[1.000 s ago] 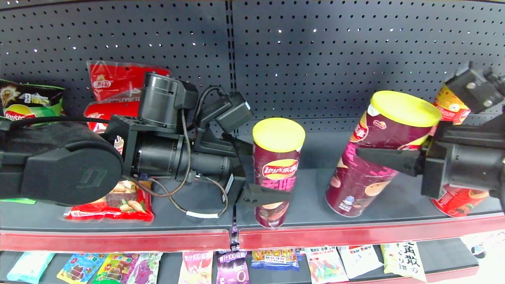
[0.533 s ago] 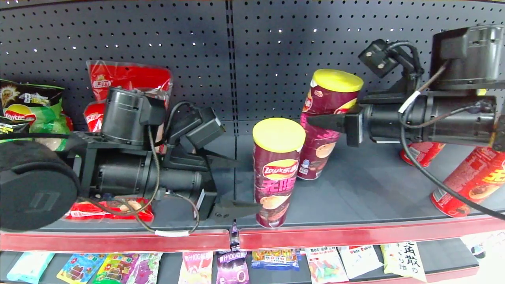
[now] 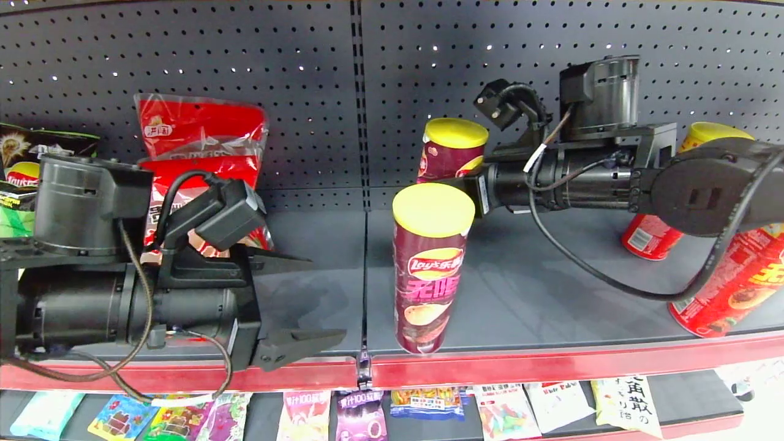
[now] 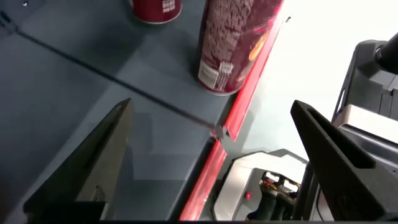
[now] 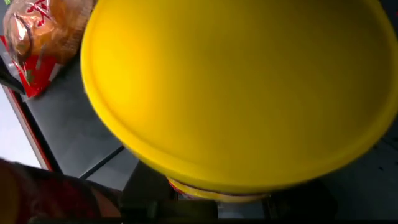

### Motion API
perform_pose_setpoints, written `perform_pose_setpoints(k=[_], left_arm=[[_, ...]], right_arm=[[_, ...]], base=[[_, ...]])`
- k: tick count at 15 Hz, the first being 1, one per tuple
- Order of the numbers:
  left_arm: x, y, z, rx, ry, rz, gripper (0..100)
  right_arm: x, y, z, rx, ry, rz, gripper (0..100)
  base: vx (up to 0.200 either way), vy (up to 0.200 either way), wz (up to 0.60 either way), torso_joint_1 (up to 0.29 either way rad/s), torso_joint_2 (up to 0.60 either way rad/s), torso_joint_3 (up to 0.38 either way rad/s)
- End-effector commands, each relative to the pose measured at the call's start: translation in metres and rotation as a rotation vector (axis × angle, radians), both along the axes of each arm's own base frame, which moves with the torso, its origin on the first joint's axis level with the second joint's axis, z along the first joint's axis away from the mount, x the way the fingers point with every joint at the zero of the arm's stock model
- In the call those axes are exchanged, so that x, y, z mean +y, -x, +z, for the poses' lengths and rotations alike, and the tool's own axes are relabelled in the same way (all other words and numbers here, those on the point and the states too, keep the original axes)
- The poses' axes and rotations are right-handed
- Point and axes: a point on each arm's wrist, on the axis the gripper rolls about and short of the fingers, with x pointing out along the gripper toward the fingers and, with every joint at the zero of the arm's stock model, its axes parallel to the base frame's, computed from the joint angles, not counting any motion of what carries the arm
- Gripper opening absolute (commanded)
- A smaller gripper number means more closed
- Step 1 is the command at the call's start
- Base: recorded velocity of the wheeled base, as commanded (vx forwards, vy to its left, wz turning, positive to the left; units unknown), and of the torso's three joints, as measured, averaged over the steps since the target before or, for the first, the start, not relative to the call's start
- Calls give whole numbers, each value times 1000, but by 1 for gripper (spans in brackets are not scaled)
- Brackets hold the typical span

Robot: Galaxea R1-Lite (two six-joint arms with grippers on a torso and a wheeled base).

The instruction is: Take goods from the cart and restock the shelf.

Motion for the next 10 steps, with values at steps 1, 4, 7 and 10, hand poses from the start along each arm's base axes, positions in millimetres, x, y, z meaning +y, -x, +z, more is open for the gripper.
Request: perform_pose_setpoints(k=[1, 4, 7, 10], left_arm=[[8, 9, 3, -18, 6, 17, 100], [8, 10, 2, -16, 4, 24, 100], [8, 10, 2, -17, 3, 23, 100], [8, 9, 2, -15, 3, 22, 100]], right_arm=[[8, -7, -12, 22, 16, 9, 0], [9, -8, -14, 24, 20, 8, 0], [9, -8, -14, 26, 21, 8, 0], [7, -5, -12, 24, 19, 6, 100]], base=[[0, 0, 0, 0, 0, 0], [0, 0, 0, 0, 0, 0], [0, 0, 0, 0, 0, 0], [0, 0, 0, 0, 0, 0]])
